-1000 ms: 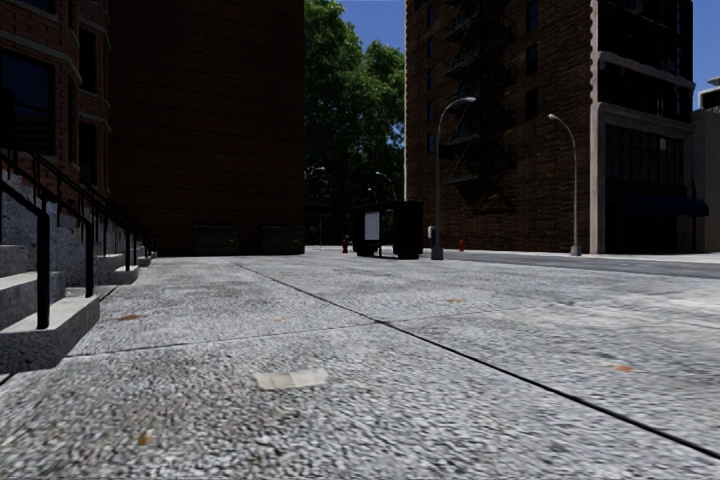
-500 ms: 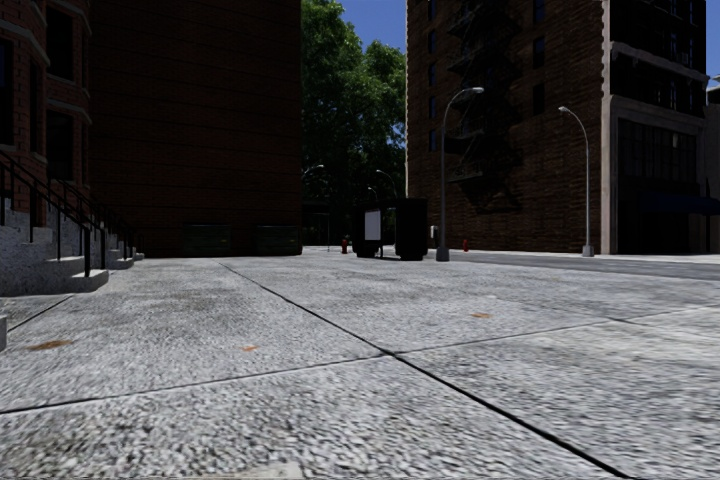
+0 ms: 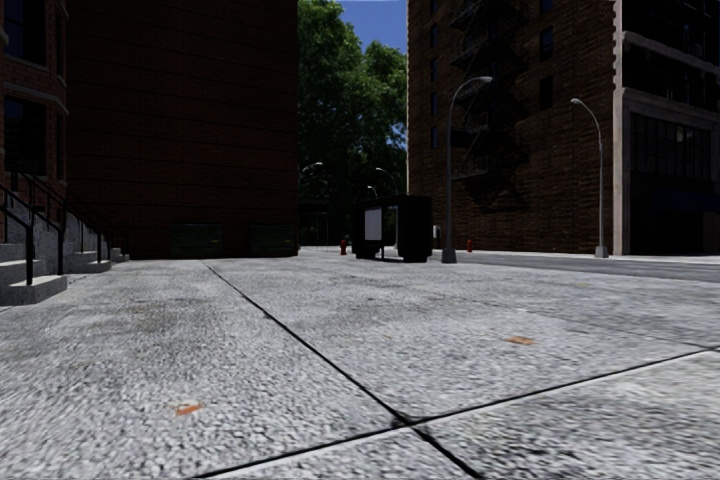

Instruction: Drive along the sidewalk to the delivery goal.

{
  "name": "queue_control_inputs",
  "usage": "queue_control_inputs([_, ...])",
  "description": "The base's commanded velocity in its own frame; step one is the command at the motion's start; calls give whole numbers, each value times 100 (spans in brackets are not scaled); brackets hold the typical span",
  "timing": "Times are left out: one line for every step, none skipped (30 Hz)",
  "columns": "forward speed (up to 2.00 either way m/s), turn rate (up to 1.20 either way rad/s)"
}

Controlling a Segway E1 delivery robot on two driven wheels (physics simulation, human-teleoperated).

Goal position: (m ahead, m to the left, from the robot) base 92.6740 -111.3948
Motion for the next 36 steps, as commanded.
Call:
queue_control_inputs([200, 0])
queue_control_inputs([200, 0])
queue_control_inputs([200, 0])
queue_control_inputs([200, 0])
queue_control_inputs([200, 0])
queue_control_inputs([200, 0])
queue_control_inputs([200, 0])
queue_control_inputs([200, 0])
queue_control_inputs([200, 0])
queue_control_inputs([200, 0])
queue_control_inputs([200, 0])
queue_control_inputs([200, 0])
queue_control_inputs([200, 0])
queue_control_inputs([200, 0])
queue_control_inputs([200, 0])
queue_control_inputs([200, 0])
queue_control_inputs([200, 0])
queue_control_inputs([200, 0])
queue_control_inputs([200, 0])
queue_control_inputs([200, 0])
queue_control_inputs([200, 0])
queue_control_inputs([200, 0])
queue_control_inputs([200, 0])
queue_control_inputs([200, 0])
queue_control_inputs([200, 0])
queue_control_inputs([200, 0])
queue_control_inputs([200, 0])
queue_control_inputs([200, 0])
queue_control_inputs([200, 0])
queue_control_inputs([200, 0])
queue_control_inputs([200, 0])
queue_control_inputs([200, 0])
queue_control_inputs([200, 0])
queue_control_inputs([200, 0])
queue_control_inputs([200, 0])
queue_control_inputs([200, 0])
